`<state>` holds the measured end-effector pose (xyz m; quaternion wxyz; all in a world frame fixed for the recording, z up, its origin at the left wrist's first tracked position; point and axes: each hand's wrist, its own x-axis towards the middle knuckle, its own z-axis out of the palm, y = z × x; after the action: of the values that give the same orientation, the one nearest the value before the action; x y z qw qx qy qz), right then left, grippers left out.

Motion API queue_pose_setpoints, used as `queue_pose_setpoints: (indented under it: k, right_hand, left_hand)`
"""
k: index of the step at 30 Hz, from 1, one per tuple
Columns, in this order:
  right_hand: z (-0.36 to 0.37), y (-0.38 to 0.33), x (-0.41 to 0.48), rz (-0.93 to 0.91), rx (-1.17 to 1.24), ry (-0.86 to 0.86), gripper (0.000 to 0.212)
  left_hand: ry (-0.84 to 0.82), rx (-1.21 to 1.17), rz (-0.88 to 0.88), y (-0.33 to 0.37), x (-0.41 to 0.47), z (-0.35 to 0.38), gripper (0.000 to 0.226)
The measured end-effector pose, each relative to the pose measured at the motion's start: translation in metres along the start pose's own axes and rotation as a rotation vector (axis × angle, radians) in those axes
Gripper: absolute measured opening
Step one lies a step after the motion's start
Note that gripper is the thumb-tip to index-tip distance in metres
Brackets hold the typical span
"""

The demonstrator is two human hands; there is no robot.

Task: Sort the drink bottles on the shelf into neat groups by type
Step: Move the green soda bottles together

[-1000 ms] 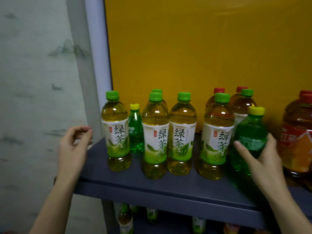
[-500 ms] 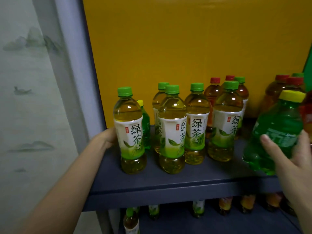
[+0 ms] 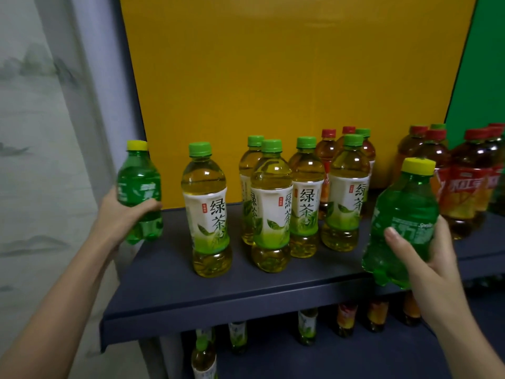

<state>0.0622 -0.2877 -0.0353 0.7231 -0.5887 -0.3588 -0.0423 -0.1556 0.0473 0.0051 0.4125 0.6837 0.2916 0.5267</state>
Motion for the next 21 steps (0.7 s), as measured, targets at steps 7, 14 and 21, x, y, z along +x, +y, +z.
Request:
queue_pose_setpoints:
  k: [7, 14, 21]
  right_hand:
    - [-0.013, -0.007, -0.002, 0.012, 0.056, -0.008, 0.094]
    - [-0.068, -0.014, -0.006, 0.01, 0.077, 0.063, 0.041]
    - [-0.154, -0.021, -0.013, -0.03, -0.021, 0.178, 0.045]
  left_hand:
    - [0.016, -0.115, 0.161, 0.042, -0.059, -0.005, 0.032]
    - [-0.103, -0.009, 0.145, 0.073, -0.108, 0.048, 0.081]
    - [-0.333, -0.241, 0.202, 0.117, -0.164, 0.171, 0.055]
